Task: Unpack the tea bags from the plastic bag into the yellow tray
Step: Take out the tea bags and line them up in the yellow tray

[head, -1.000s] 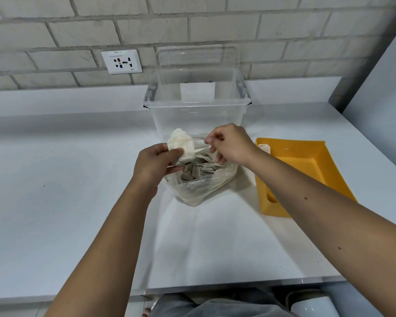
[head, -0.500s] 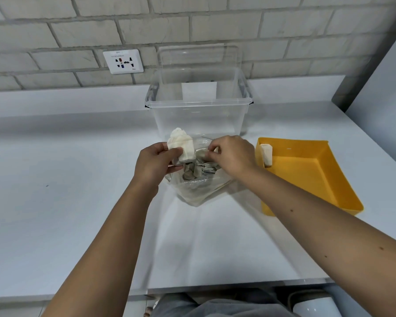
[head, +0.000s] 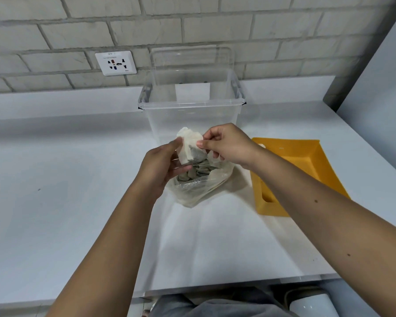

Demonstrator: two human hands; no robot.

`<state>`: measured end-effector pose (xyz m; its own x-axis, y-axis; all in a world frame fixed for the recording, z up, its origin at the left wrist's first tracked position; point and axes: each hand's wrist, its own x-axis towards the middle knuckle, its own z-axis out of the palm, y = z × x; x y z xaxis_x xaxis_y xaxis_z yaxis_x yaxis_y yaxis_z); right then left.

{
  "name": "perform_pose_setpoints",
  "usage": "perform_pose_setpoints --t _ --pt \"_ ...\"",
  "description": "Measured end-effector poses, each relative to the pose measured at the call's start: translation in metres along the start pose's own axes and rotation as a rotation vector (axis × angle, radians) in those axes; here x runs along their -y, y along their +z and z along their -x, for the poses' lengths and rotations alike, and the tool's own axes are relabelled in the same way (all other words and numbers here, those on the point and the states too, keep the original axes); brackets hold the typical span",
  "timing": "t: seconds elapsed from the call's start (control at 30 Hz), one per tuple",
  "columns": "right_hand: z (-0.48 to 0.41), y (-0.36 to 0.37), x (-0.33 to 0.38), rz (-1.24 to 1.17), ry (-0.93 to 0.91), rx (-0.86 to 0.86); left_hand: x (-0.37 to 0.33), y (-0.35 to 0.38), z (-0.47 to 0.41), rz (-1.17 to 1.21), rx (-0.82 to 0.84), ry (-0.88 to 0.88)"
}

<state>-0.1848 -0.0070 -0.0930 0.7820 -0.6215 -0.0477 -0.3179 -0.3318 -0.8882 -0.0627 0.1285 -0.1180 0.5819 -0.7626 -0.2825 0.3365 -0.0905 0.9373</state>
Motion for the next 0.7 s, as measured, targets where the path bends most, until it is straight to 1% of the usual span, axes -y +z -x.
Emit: perform_pose_setpoints --t 0.07,0.13,0.2,0.27,0.33,0.37,0.47,0.53,0.6,0.7 --pt "-0.003 0.006 -0.003 -0.006 0.009 -0.039 0.001 0.000 0.001 -0.051 0.005 0.014" --pt "-0.005 0.009 -0.005 -0.029 0.015 -0.039 0.002 -0.001 0.001 -0.117 -0.046 0.045" --pt "-0.007 0.011 -0.006 -0.083 0.027 -0.039 0.002 -0.003 0.000 -0.133 -0.102 0.067" --pt "-0.011 0.013 -0.011 -0.098 0.047 -0.087 0.000 -0.006 0.000 -0.137 -0.135 0.088" --pt "-0.014 0.017 -0.021 0.039 0.033 -0.129 -0.002 -0.009 0.000 -0.146 -0.164 0.113" --pt "-0.016 0.020 -0.026 0.154 0.005 -0.116 -0.002 -0.011 0.000 -0.152 -0.180 0.123" --pt "-0.019 0.028 -0.033 0.521 -0.076 0.005 -0.003 -0.014 0.000 -0.135 -0.205 0.131" --pt "-0.021 0.032 -0.033 0.729 -0.101 0.014 -0.004 -0.014 0.000 -0.121 -0.204 0.127" --pt "-0.024 0.035 -0.033 0.859 -0.125 -0.016 -0.004 -0.014 0.000 -0.117 -0.201 0.128" --pt "-0.025 0.039 -0.034 0.979 -0.134 -0.022 -0.004 -0.013 -0.001 -0.116 -0.195 0.125"
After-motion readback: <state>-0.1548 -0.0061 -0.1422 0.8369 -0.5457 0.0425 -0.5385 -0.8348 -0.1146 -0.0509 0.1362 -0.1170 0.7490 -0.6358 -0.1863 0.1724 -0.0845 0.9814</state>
